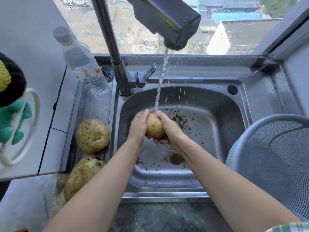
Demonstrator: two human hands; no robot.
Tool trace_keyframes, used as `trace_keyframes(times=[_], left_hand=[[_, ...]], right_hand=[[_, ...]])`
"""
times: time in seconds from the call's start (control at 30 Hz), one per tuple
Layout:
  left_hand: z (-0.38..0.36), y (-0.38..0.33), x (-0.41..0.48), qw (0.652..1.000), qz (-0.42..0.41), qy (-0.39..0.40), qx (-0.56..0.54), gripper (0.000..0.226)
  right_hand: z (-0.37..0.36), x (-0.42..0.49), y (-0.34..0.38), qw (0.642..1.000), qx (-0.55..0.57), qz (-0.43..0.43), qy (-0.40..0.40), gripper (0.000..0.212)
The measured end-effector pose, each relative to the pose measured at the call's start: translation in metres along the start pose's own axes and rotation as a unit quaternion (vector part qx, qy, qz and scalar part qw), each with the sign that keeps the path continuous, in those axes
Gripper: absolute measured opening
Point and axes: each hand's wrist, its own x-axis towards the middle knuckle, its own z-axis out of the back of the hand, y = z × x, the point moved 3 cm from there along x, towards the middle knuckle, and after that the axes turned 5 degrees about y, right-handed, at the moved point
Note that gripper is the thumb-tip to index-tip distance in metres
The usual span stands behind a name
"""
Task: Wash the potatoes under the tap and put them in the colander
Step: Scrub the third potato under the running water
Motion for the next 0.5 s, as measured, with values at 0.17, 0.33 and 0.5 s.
trace_keyframes(times=[0.17,0.33,0.5], left_hand=[[-0.005,0.011,-0.011,0.992,-0.058,0.105,-0.038,0.047],[-0.008,0.000,-0.008,0.989,0.049,-0.077,-0.119,0.035],[-0.008,0.002,-0.020,0.998,-0.050,0.008,-0.043,0.032]], right_hand=[[0.006,-0.002,-0.003,0.993,0.111,-0.043,-0.025,0.050],[-0.008,-0.005,-0.003,0.997,0.069,0.013,0.029,0.058],[0.000,-0.002,0.002,0.997,0.056,0.027,-0.051,0.046]])
